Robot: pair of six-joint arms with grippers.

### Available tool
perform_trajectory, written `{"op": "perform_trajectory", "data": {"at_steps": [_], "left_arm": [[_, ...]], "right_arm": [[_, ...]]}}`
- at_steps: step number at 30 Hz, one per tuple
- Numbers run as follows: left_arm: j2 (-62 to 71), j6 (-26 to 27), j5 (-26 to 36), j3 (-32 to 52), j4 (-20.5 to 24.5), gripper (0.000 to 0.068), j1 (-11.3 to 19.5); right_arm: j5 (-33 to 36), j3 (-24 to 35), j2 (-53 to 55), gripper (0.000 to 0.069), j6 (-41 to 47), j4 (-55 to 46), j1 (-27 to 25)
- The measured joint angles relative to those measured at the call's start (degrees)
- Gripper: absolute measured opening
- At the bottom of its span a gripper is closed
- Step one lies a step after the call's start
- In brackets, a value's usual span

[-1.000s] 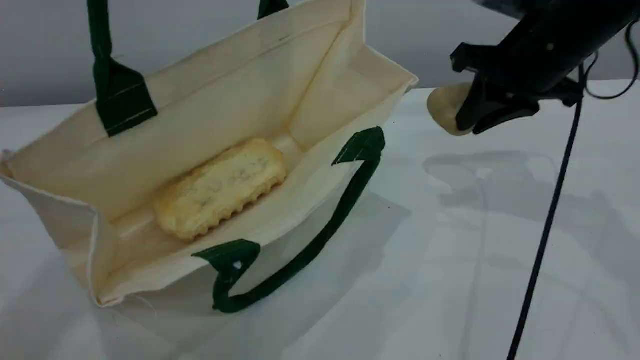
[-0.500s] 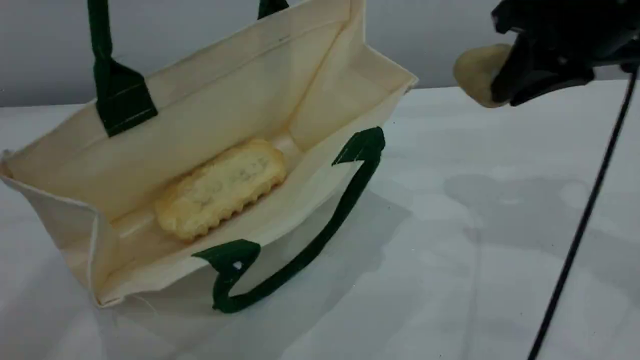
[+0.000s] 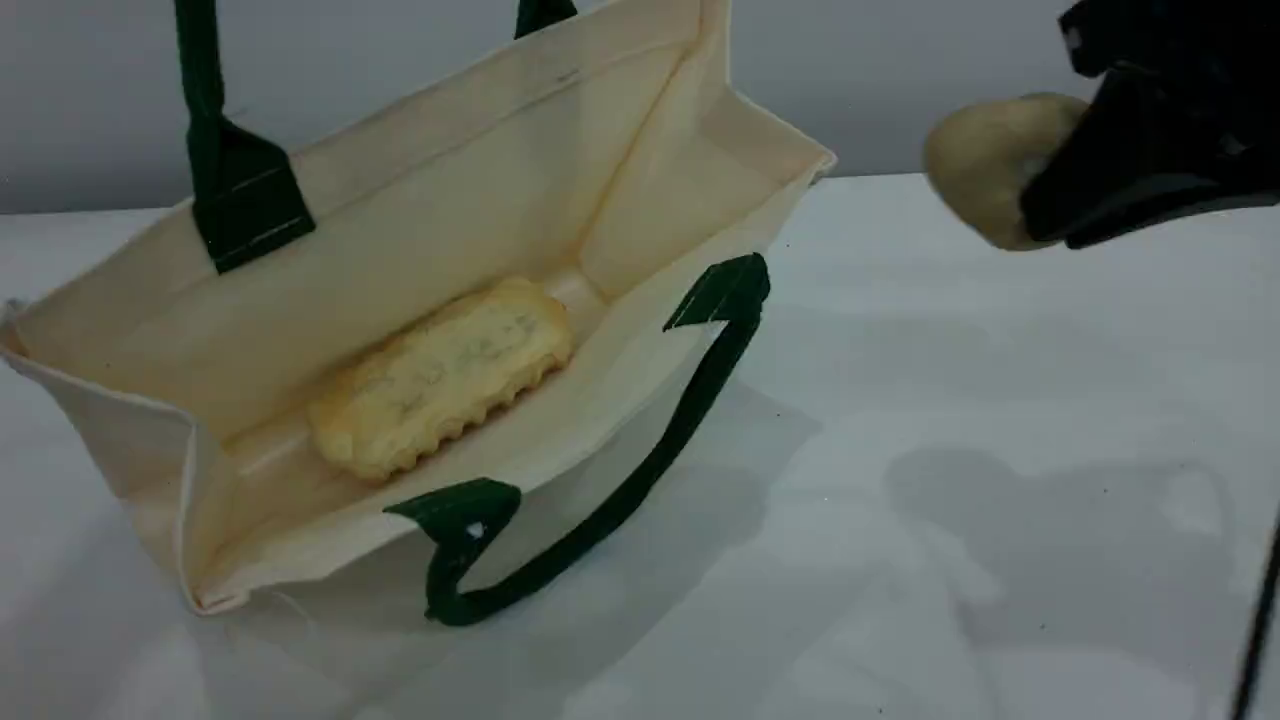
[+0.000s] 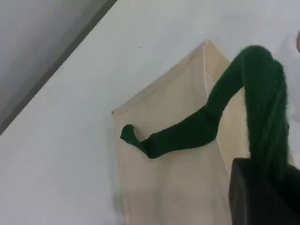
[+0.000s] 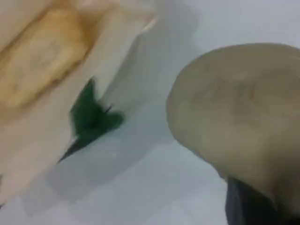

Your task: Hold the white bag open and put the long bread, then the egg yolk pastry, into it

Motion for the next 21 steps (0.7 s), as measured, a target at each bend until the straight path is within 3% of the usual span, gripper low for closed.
{"op": "perform_trajectory", "data": {"at_steps": [12,21], "left_arm": [[0.0,-1.3,0.0,0.0,0.0,0.0084,0.0],[0.0,-1.3,0.0,0.0,-0.1,0.0084,0.0]], "right_arm": [[-2.5,-0.1,-0.6,0.0078,0.4,5.9,18.2],[-5.2,-2.8,1.2,0.0078,0.4,8.2,22.1]]}}
